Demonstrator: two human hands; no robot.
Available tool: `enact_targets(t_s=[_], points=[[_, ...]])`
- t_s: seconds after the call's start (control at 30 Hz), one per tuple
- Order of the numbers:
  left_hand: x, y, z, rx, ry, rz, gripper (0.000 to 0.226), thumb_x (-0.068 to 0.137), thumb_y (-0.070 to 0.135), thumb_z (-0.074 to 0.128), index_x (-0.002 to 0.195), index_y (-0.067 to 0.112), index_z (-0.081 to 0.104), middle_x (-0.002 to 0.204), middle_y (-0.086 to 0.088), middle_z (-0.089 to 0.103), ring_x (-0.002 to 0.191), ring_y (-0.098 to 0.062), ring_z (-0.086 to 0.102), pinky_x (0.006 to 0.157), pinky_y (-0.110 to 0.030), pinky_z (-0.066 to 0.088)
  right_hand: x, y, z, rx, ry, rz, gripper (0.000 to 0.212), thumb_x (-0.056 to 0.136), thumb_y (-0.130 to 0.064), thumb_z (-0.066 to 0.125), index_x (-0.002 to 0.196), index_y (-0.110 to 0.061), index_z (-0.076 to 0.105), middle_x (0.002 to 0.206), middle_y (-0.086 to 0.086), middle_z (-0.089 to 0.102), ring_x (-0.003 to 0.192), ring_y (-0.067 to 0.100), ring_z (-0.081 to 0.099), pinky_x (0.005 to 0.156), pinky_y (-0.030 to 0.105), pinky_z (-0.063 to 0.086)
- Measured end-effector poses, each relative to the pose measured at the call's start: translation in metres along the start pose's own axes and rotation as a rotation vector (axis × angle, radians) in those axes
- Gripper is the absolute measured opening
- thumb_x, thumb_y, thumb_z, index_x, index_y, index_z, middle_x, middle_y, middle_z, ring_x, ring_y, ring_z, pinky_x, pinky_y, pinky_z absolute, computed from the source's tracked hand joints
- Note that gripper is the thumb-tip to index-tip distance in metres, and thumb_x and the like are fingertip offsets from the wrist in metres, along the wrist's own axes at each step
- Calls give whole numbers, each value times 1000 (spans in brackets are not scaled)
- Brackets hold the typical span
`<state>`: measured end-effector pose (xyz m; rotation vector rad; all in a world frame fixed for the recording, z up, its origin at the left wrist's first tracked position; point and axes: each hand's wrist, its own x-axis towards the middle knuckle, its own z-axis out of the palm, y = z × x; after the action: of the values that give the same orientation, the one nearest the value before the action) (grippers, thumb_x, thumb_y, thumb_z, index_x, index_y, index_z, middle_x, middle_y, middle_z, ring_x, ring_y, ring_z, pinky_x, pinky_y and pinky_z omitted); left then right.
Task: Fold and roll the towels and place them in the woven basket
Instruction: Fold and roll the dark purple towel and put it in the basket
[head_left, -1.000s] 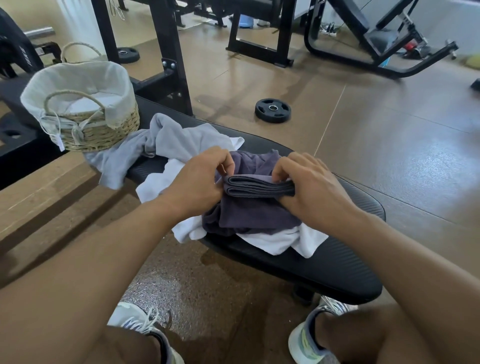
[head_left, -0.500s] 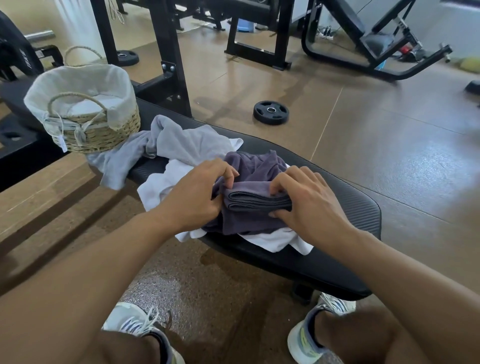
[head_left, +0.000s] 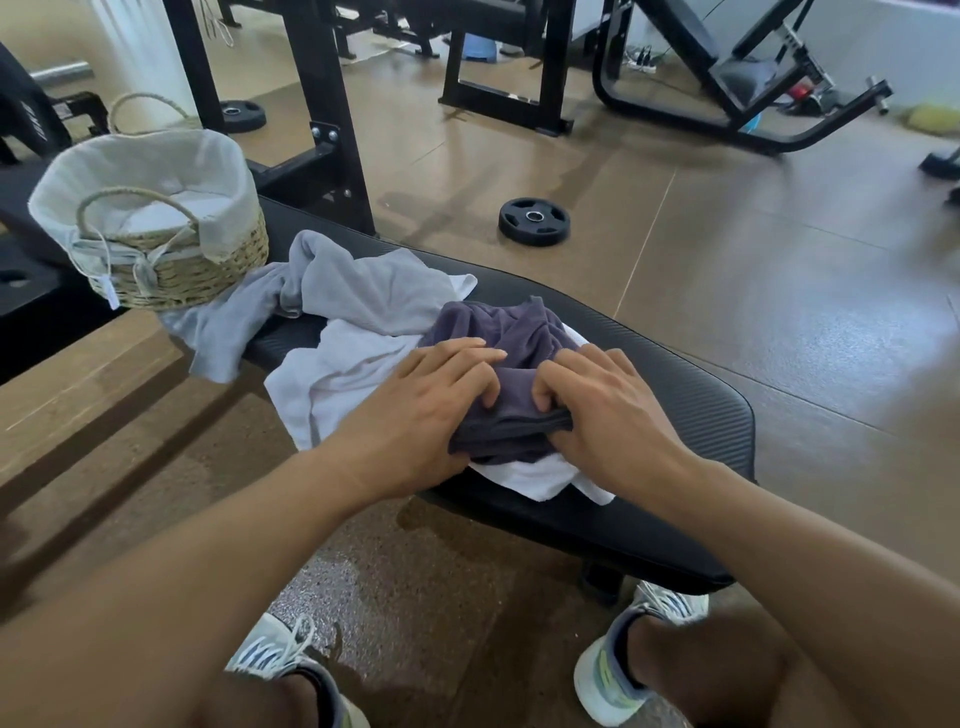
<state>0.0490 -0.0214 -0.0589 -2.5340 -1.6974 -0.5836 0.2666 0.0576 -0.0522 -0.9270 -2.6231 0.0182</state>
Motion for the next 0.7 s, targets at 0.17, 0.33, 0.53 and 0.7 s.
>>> enact_targets(t_s=[0.17,0.33,0.53,0.7], points=[[-1,0,-4,0,66,-31,40,61,21,74,95,22,53,133,3,55,126,-20,46,103,-30,33,-7,1,-7,-5,-152,-24,34,71,-36,78,94,-32,53,90,-13,52,89,14,44,83,28,32],[1,-4,-8,-122,107,-70,31,64,18,71,94,18,63,115,5,63,106,-21,57,93,-33,45,-3,-3,-5,-70,-154,-3,47,67,-45,83,100,-29,52,97,-9,49,93,18,44,83,33,38],[3,-8,-19,-461,187,-343,23,66,30,71,84,36,58,94,13,74,84,-11,69,80,-39,55,-2,-4,-11,-76,-81,1,61,66,-52,82,114,-29,52,115,-9,53,102,17,47,93,34,40],[4,-9,-24,-666,213,-495,28,64,41,66,88,30,60,86,5,71,78,-23,68,74,-35,55,2,-3,-23,190,-60,110,43,74,-37,82,109,-32,58,100,-23,57,95,-1,48,97,27,36]])
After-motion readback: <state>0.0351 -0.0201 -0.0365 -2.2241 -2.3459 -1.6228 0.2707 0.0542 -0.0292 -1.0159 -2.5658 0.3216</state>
